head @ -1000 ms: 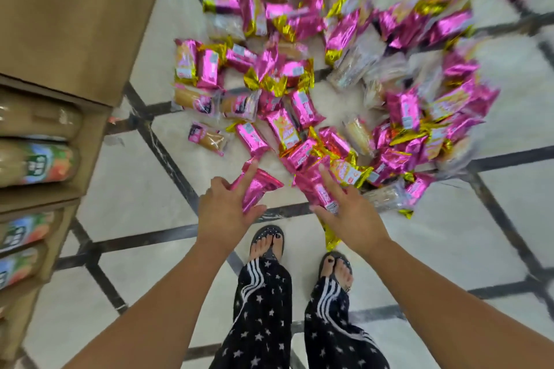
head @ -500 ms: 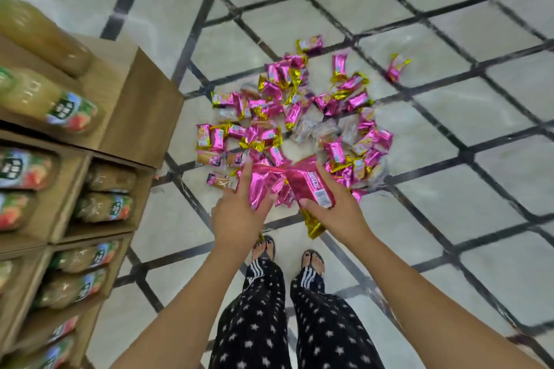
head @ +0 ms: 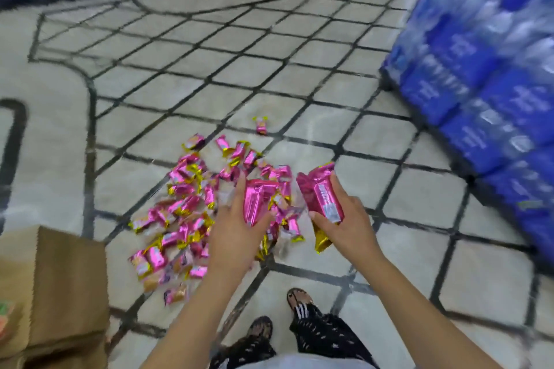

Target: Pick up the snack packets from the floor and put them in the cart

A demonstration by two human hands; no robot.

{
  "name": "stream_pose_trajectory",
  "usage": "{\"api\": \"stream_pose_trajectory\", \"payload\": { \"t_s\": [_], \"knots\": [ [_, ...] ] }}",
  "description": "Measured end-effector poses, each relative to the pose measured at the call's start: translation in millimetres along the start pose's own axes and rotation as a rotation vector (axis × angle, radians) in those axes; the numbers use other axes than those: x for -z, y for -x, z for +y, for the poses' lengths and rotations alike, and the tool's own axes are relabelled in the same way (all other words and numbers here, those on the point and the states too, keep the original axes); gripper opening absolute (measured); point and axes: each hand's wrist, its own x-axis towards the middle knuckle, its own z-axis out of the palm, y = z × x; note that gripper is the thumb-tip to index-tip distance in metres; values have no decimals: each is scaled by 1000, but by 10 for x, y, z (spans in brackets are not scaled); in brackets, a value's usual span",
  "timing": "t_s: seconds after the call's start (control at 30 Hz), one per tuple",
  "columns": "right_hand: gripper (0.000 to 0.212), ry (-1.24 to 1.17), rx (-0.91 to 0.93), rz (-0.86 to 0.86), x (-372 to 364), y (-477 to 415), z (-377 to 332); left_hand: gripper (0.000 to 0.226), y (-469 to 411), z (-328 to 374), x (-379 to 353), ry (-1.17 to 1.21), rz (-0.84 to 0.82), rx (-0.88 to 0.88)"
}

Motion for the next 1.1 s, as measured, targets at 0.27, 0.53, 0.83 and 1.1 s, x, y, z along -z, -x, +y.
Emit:
{"api": "stream_pose_trajectory", "payload": {
  "t_s": [0.27,0.53,0.83,1.1],
  "knots": [
    [77,0,-357,407,143,1382,190,84,569,442,-86,-168,-219,-353],
    [72,-64,-630,581,316,2907,948,82,1564,637,-794,-209,-465,-570],
    [74,-139,-796,661,737,4757,1899,77,3241,1256,-1800,-183,-690,-705],
    [74,-192,-1061,857,1006,6119,2301,81,4578,1618,-2510,-270,-930,-960]
  ]
}}
